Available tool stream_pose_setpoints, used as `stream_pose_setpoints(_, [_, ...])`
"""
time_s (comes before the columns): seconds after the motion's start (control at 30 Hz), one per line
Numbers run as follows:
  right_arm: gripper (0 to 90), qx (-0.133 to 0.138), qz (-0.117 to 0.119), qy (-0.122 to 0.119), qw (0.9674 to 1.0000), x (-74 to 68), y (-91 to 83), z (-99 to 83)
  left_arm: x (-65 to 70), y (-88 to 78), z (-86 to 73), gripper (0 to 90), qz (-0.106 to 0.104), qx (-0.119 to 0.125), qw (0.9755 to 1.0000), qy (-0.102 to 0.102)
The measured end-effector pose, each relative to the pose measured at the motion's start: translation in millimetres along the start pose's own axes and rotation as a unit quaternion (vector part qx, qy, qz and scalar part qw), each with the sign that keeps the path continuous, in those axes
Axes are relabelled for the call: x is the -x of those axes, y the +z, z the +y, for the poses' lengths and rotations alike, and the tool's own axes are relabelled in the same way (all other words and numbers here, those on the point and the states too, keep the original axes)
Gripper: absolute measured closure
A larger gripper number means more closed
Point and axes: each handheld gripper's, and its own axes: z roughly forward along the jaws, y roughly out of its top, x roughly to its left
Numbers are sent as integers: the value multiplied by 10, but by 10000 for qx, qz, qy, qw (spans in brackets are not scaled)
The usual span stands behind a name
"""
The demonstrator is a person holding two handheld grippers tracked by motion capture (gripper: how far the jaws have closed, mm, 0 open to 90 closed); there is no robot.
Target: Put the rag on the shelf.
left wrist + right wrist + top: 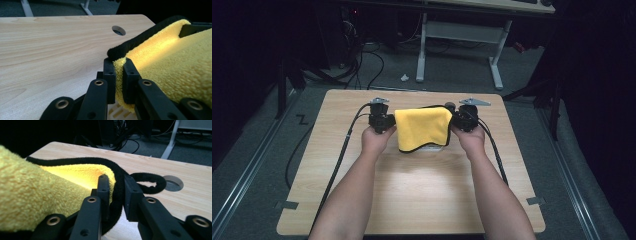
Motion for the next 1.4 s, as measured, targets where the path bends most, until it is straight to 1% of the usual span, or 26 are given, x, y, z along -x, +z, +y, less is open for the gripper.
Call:
stream_pose_setpoints(0.1, [734, -19, 7, 67, 10000, 21, 0, -1, 6, 1, -8, 831, -15, -15, 10000, -14])
stream_pose_setpoints(0.2, [710, -21, -96, 88, 9999, 23, -6, 0, 2, -4, -14, 825, 12, -35, 10000, -18])
stream_pose_setpoints(0.27, [667, -24, -240, 47, 9997, 26, -17, 7, 0, -15, -13, 801, 34, -63, 10000, -3])
stream_pose_setpoints(0.33, [641, -20, -293, 45, 9996, 36, -31, 15, 7, -36, 0, 764, 82, -29, 10000, -4])
stream_pose_setpoints(0.4, [645, -20, -352, -21, 9994, 32, -44, 28, 23, -57, 19, 747, 143, 30, 9999, 1])
stream_pose_setpoints(0.43, [645, -10, -393, -96, 9992, 28, -51, 36, 24, -66, 28, 729, 187, 46, 9998, -16])
stream_pose_setpoints(0.47, [643, 1, -477, -165, 9987, 22, -60, 45, 23, -78, 36, 711, 246, 44, 9997, -11])
stream_pose_setpoints(0.5, [639, 27, -539, -176, 9984, 20, -72, 54, 21, -86, 40, 711, 283, 48, 9996, -11])
stream_pose_setpoints(0.6, [622, 97, -583, -151, 9981, 29, -111, 80, 5, -117, 46, 699, 394, 18, 9992, 9])
stream_pose_setpoints(0.73, [607, 131, -665, -205, 9975, 38, -151, 98, -29, -176, 43, 683, 449, 73, 9990, -34])
stream_pose_setpoints(0.9, [590, 121, -717, -261, 9970, 55, -192, 107, -46, -253, 49, 670, 529, 137, 9985, -9])
stream_pose_setpoints(1.1, [580, 128, -774, -300, 9965, 55, -262, 114, -43, -346, 55, 658, 637, 169, 9978, 113])
stream_pose_setpoints(1.27, [577, 208, -806, -360, 9959, 59, -340, 82, -46, -429, 28, 646, 699, 207, 9972, 190])
stream_pose_setpoints(1.33, [570, 218, -857, -452, 9951, 47, -384, 55, -42, -459, -1, 636, 728, 198, 9968, 278])
stream_pose_setpoints(1.37, [563, 203, -851, -479, 9950, 48, -397, 49, -36, -467, -20, 627, 757, 166, 9964, 340])
stream_pose_setpoints(1.4, [554, 160, -839, -496, 9951, 47, -412, 42, -31, -483, -44, 623, 778, 193, 9960, 404])
